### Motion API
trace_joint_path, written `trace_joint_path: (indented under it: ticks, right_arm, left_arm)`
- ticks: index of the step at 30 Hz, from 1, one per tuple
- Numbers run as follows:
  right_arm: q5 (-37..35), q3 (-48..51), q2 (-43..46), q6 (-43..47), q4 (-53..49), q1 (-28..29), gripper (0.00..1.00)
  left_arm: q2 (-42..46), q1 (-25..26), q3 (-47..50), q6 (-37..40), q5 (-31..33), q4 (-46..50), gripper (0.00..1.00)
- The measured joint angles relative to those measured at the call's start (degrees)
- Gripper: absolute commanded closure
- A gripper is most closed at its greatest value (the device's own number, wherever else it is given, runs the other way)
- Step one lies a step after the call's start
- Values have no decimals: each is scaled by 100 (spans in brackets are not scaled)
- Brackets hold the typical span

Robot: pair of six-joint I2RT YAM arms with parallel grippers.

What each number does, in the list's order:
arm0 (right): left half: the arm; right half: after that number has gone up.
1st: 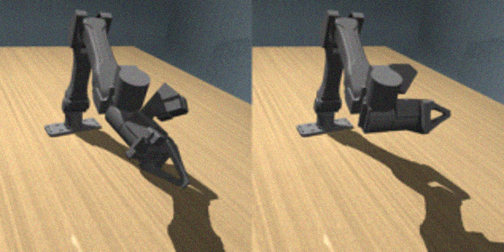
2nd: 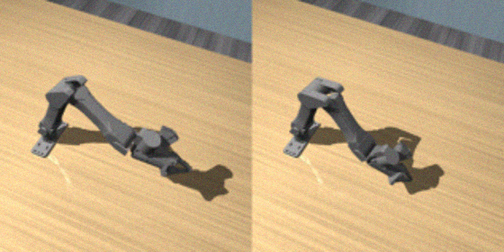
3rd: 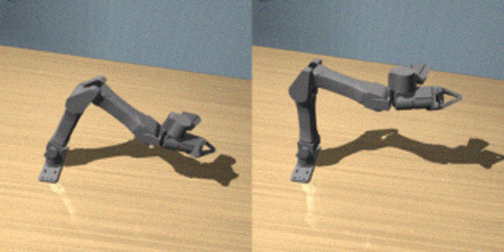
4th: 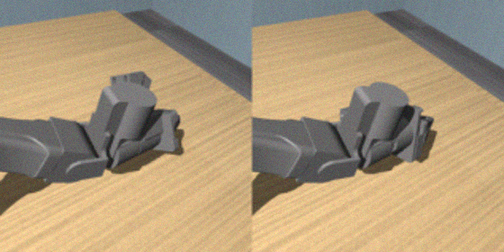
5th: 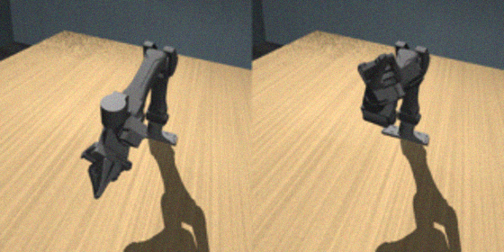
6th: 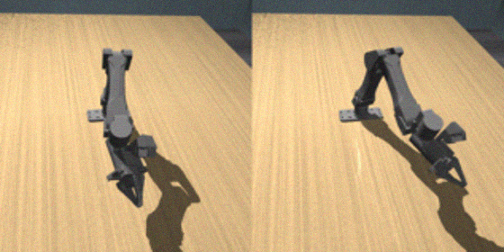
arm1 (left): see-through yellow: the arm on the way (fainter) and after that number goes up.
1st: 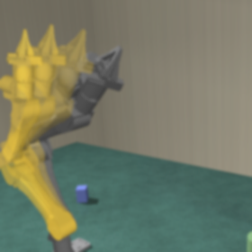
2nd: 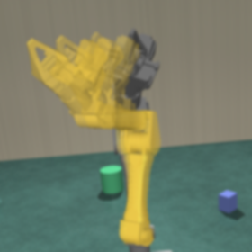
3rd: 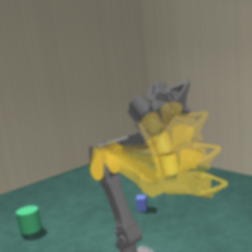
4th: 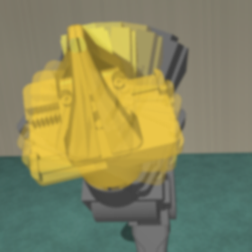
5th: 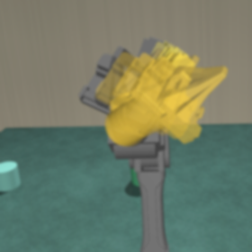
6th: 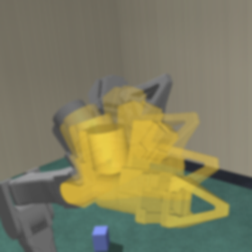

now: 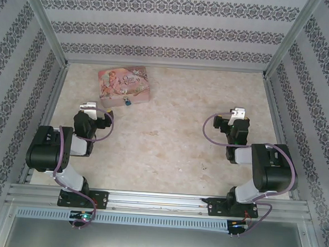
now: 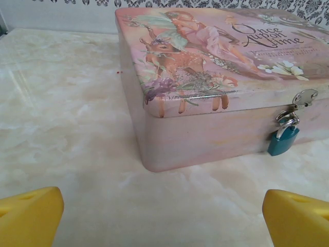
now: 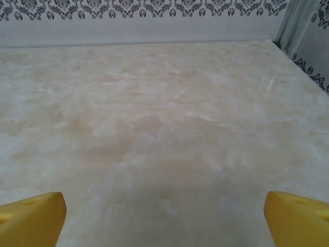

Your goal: Unlock a padlock with a key

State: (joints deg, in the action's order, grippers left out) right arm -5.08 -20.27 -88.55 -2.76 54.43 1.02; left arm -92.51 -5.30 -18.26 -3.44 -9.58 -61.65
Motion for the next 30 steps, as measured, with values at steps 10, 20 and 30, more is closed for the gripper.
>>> trace_joint_path:
  ticks: [10,20,30]
  right_arm:
    - [-2,0,0,0,0,0,2]
    - [0,0,0,0,0,0,2]
    - [28,0,0,0,0,-4,2]
  left_arm:
    - [0,0,0,4,-35,11,1]
    - [0,0,-2,4,-33,85,1]
    - [0,37,-94,7,59,184,1]
